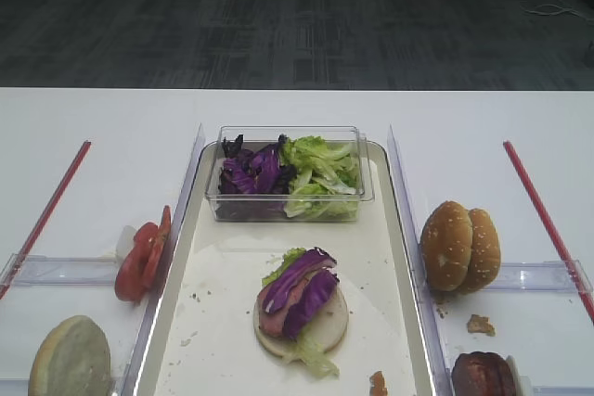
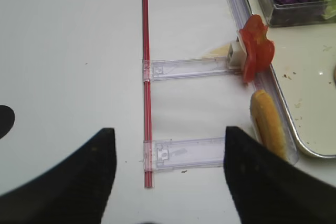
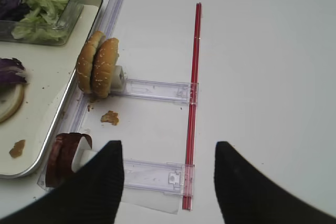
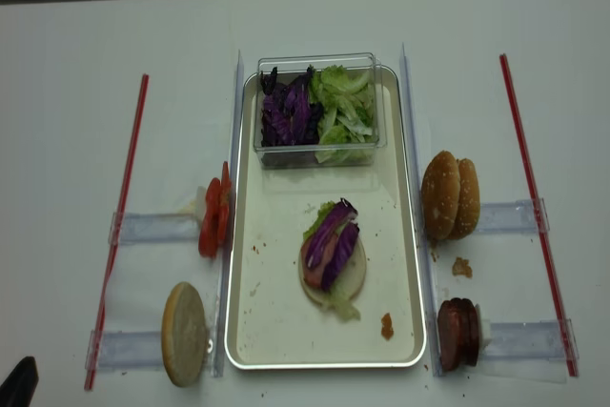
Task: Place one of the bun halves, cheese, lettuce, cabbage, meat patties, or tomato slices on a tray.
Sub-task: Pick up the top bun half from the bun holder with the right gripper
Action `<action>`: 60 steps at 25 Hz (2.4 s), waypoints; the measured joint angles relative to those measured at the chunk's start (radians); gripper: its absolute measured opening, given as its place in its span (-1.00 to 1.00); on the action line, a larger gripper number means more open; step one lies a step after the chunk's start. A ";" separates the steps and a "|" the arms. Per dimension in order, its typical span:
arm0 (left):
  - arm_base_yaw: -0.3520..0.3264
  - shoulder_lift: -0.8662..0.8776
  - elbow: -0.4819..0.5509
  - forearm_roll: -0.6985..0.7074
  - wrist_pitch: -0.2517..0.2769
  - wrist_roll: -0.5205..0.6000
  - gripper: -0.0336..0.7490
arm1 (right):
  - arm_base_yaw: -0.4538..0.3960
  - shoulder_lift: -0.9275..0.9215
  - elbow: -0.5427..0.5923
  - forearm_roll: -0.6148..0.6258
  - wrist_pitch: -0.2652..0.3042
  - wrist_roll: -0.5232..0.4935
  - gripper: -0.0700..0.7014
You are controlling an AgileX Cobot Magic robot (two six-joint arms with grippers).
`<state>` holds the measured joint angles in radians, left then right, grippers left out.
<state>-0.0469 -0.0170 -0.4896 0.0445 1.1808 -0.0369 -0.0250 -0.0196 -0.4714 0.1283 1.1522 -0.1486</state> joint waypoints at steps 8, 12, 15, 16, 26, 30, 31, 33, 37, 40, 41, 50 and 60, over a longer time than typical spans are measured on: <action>0.000 0.000 0.000 0.000 0.000 0.000 0.16 | 0.000 0.000 0.000 0.047 0.000 0.002 0.25; 0.000 0.000 0.000 0.000 0.000 0.000 0.16 | 0.000 0.014 0.000 0.057 0.000 0.025 0.25; 0.000 0.000 0.000 0.000 0.000 0.000 0.16 | 0.000 0.077 0.000 0.059 0.000 0.058 0.25; 0.000 0.000 0.000 0.000 0.000 0.000 0.16 | 0.000 0.108 0.000 0.059 0.000 0.080 0.25; 0.000 0.000 0.000 0.000 0.000 0.000 0.16 | 0.000 0.484 -0.086 0.103 -0.009 0.129 0.25; 0.000 0.000 0.000 0.000 0.000 0.000 0.16 | 0.000 0.648 -0.169 0.105 -0.009 0.130 0.25; 0.000 0.000 0.000 0.000 0.000 0.000 0.16 | 0.000 0.694 -0.191 0.105 -0.005 0.130 0.25; 0.000 0.000 0.000 0.000 0.000 0.000 0.16 | 0.000 0.778 -0.250 0.107 0.008 0.130 0.25; 0.000 0.000 0.000 0.000 0.000 0.000 0.16 | 0.000 0.955 -0.379 0.113 0.048 0.131 0.25; 0.000 0.000 0.000 0.000 0.000 0.000 0.16 | 0.000 1.077 -0.477 0.115 0.077 0.133 0.25; 0.000 0.000 0.000 0.000 0.000 0.000 0.16 | 0.000 1.117 -0.505 0.115 0.081 0.133 0.25; 0.000 0.000 0.000 0.000 0.000 0.000 0.16 | 0.000 1.368 -0.738 0.117 0.085 0.133 0.25; 0.000 0.000 0.000 0.000 0.000 0.000 0.16 | 0.000 1.432 -0.761 0.087 0.086 0.158 0.25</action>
<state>-0.0469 -0.0170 -0.4896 0.0445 1.1808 -0.0369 -0.0250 1.4128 -1.2323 0.2148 1.2378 0.0098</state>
